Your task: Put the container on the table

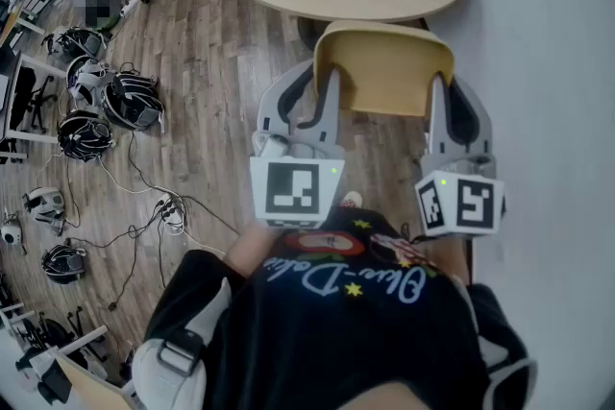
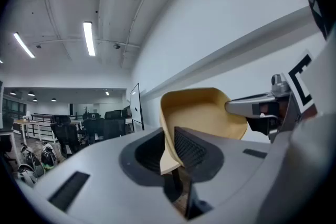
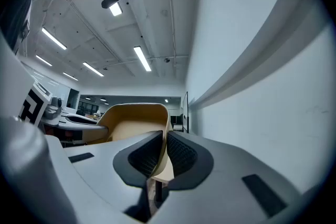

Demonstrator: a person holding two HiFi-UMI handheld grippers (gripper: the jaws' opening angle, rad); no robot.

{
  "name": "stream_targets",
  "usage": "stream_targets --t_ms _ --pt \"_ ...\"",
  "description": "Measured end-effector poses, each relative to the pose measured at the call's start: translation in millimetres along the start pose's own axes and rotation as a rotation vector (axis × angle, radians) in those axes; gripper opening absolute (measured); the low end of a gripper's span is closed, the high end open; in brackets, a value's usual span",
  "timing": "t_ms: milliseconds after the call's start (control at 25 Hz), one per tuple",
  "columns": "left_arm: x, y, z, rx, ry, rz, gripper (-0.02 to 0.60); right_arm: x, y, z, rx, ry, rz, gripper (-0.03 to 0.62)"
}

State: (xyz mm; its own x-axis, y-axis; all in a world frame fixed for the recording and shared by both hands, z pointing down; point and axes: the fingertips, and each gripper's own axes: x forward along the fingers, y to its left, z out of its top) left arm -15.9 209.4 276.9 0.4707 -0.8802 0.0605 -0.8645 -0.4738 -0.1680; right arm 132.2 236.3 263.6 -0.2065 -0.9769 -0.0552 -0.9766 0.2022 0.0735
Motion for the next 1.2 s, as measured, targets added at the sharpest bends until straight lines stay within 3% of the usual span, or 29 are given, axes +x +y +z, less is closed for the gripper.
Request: stream_targets --t_ms 680,1040,1200 --pt "14 -40 15 0.039 0.018 0.011 0.049 -14 -44 -3 0.049 0.004 0.005 0.028" --pt "20 -40 5 0.085 0.052 0.059 0.049 -4 -48 -16 0.079 -0.002 0.046 0.028" --pt "23 -38 0 0.083 0.023 0.072 0.049 0 -46 -19 0.052 -0.013 0.054 0.028"
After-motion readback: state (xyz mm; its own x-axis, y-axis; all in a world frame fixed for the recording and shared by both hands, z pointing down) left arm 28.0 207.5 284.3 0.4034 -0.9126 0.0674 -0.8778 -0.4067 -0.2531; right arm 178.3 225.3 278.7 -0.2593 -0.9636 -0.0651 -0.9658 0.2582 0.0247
